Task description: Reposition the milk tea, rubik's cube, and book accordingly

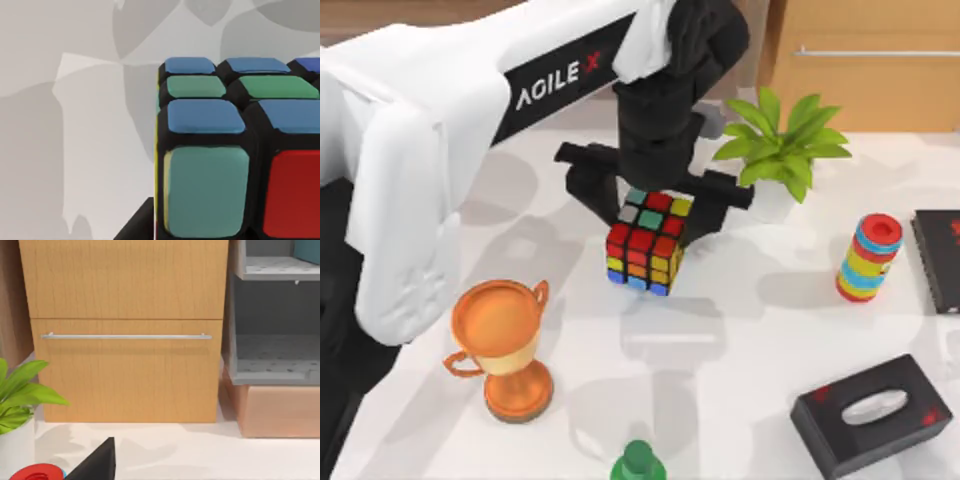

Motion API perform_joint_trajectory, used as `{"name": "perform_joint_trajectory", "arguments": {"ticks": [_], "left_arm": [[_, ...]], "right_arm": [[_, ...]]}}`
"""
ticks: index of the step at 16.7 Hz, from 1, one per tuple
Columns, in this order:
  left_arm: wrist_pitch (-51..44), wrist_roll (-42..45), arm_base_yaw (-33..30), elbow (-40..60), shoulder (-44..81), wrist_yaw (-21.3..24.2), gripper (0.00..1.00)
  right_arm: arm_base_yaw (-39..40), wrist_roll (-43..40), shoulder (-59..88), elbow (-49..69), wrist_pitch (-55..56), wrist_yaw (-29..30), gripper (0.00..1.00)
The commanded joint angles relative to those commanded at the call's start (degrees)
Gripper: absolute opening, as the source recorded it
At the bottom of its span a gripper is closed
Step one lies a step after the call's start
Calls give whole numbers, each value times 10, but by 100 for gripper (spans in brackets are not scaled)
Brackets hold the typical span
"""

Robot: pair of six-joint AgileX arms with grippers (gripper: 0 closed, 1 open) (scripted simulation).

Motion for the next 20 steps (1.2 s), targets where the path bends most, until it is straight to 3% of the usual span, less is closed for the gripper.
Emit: {"name": "perform_joint_trajectory", "arguments": {"ticks": [6, 9, 15, 20], "left_arm": [[8, 2, 2, -4, -6, -3, 0], [63, 7, 13, -26, -61, -21, 0], [328, 44, 76, -135, -298, -59, 0], [606, 102, 182, -281, -461, -68, 0]], "right_arm": [[0, 0, 0, 0, 0, 0, 100], [0, 0, 0, 0, 0, 0, 100], [0, 0, 0, 0, 0, 0, 100], [0, 0, 0, 0, 0, 0, 100]]}}
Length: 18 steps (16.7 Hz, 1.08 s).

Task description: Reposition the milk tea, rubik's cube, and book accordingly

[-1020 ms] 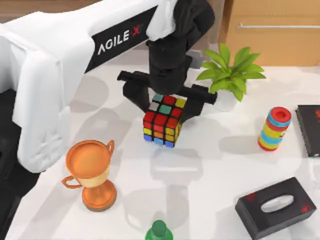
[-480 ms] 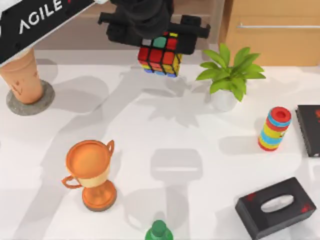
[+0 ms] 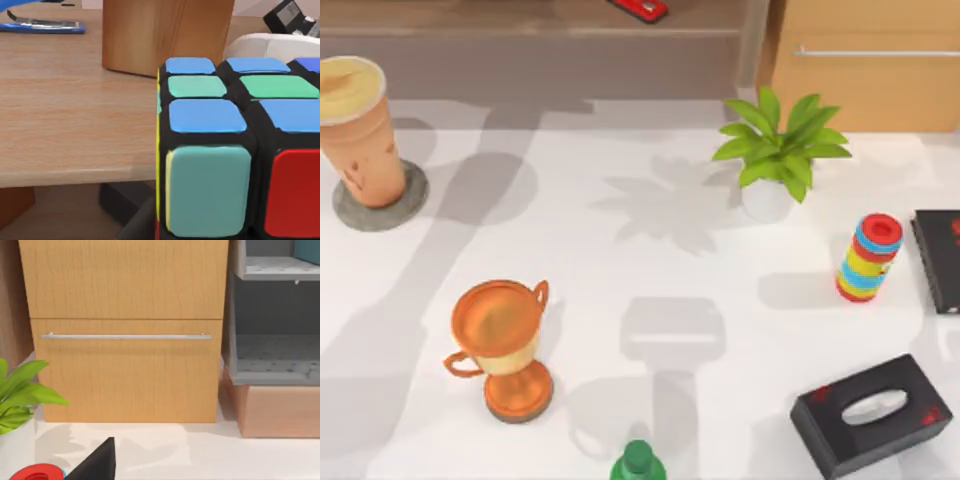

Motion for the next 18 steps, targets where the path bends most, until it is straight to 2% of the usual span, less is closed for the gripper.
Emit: {"name": "perform_joint_trajectory", "arguments": {"ticks": [3, 6, 13, 18], "left_arm": [[128, 37, 70, -85, -42, 6, 0], [202, 65, 120, -145, -57, 16, 0], [220, 75, 132, -162, -55, 20, 0], [229, 73, 135, -102, -13, 14, 0]], "right_arm": [[0, 0, 0, 0, 0, 0, 100], [0, 0, 0, 0, 0, 0, 100], [0, 0, 0, 0, 0, 0, 100], [0, 0, 0, 0, 0, 0, 100]]}}
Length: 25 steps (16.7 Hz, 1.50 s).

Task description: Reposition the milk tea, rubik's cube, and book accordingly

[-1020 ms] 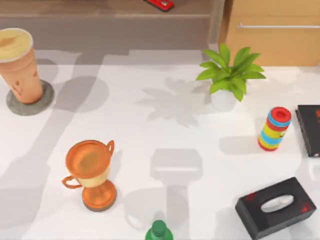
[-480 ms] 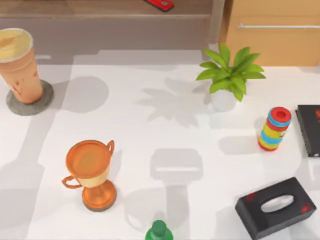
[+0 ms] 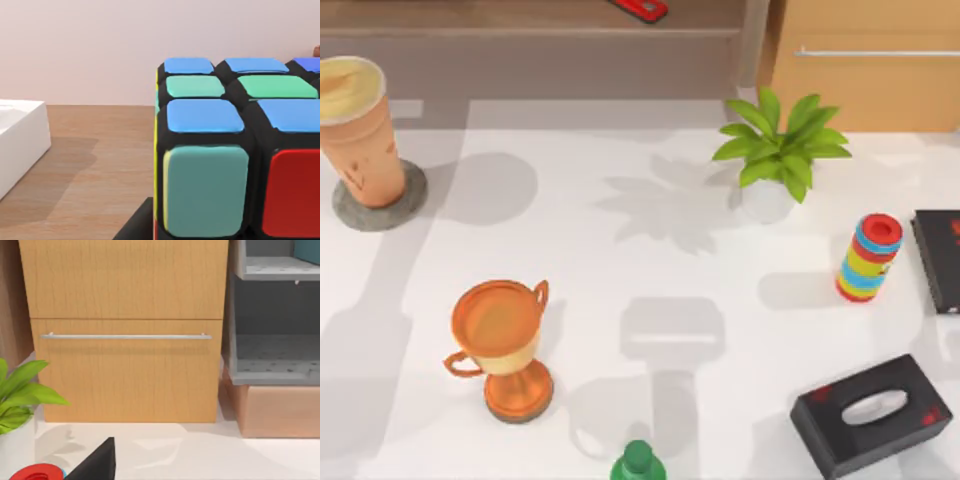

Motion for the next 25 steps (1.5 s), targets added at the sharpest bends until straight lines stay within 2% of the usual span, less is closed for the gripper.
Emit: {"name": "perform_joint_trajectory", "arguments": {"ticks": [9, 15, 25], "left_arm": [[-23, 0, 9, 174, 160, 18, 0], [-31, 1, 10, 185, 178, 21, 0], [-31, 1, 10, 185, 178, 21, 75]], "right_arm": [[0, 0, 0, 0, 0, 0, 100], [0, 0, 0, 0, 0, 0, 100], [0, 0, 0, 0, 0, 0, 100]]}}
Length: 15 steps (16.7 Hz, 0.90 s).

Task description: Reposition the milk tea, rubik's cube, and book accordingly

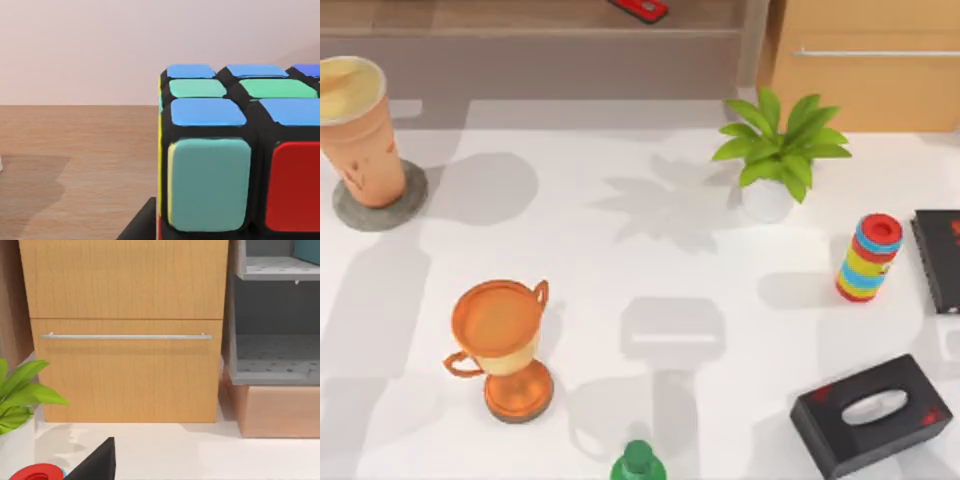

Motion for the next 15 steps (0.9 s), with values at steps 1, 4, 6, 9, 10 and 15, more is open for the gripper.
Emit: {"name": "perform_joint_trajectory", "arguments": {"ticks": [1, 4, 6, 9, 10, 15], "left_arm": [[0, 0, 0, 0, 0, 0, 83], [0, 0, 0, 0, 0, 0, 100], [0, 0, 0, 0, 0, 0, 100], [0, 0, 0, 0, 0, 0, 100], [0, 0, 0, 0, 0, 0, 100], [5, 0, -2, -22, -21, -1, 100]], "right_arm": [[0, 0, 0, 0, 0, 0, 100], [0, 0, 0, 0, 0, 0, 100], [0, 0, 0, 0, 0, 0, 100], [0, 0, 0, 0, 0, 0, 100], [0, 0, 0, 0, 0, 0, 100], [0, 0, 0, 0, 0, 0, 100]]}}
